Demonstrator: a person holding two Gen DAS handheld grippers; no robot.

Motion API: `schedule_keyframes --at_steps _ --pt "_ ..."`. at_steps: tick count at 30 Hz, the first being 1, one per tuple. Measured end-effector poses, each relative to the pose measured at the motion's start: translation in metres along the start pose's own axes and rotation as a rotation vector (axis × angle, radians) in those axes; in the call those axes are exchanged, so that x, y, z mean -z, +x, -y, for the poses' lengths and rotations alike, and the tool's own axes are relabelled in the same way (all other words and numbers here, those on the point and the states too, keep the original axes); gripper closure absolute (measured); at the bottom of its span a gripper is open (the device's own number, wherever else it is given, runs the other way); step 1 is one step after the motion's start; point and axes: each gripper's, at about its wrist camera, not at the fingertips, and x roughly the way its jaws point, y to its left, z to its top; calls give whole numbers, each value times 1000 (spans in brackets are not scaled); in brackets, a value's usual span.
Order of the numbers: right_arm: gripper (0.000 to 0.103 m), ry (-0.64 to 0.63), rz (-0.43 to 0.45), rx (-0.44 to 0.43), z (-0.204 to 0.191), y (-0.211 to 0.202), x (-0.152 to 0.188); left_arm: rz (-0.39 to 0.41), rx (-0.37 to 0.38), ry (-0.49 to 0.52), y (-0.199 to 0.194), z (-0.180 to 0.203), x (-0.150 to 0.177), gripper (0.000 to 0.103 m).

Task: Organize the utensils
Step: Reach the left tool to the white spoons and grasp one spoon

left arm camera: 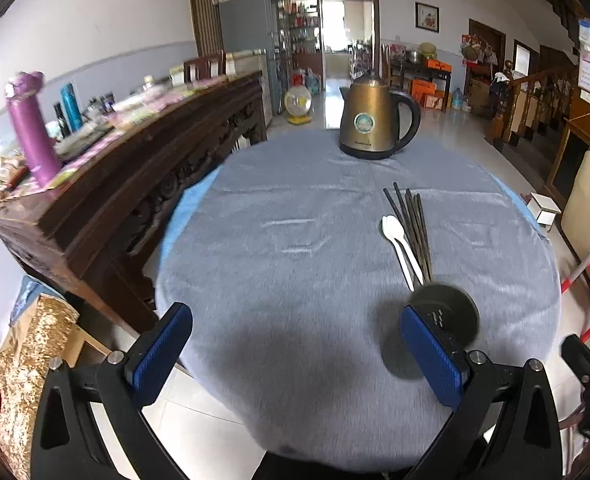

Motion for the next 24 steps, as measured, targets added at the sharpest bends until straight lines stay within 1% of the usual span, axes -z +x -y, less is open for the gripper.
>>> schedule_keyframes --at_steps 5,10,12,15,18,20,21,22,23,24 --pt "0 76 -48 -63 32 39 -20 -61 28 9 48 8 -33 0" --pt "0 112 -104 -77 52 88 -38 -144 81 19 103 24 -61 0" --pt "0 120 -122 -85 57 108 -46 -180 98 23 123 31 -69 0" --pt "0 137 -157 -108 65 139 -56 -234 147 34 156 43 -80 0" --pt "0 183 -177 -131 74 160 -61 -270 157 62 187 55 -84 0" --pt "3 211 -190 -146 79 174 -62 -286 168 79 203 62 -83 8" --pt "4 215 -193 -149 80 178 -62 -300 180 94 213 67 -82 16" --pt "5 218 -200 -150 81 184 -61 -316 195 103 220 71 -81 21" --pt "7 221 -207 -150 82 190 -60 -329 213 110 227 75 -80 23" --pt "10 223 -213 -152 83 193 -59 -338 224 115 232 78 -80 28"
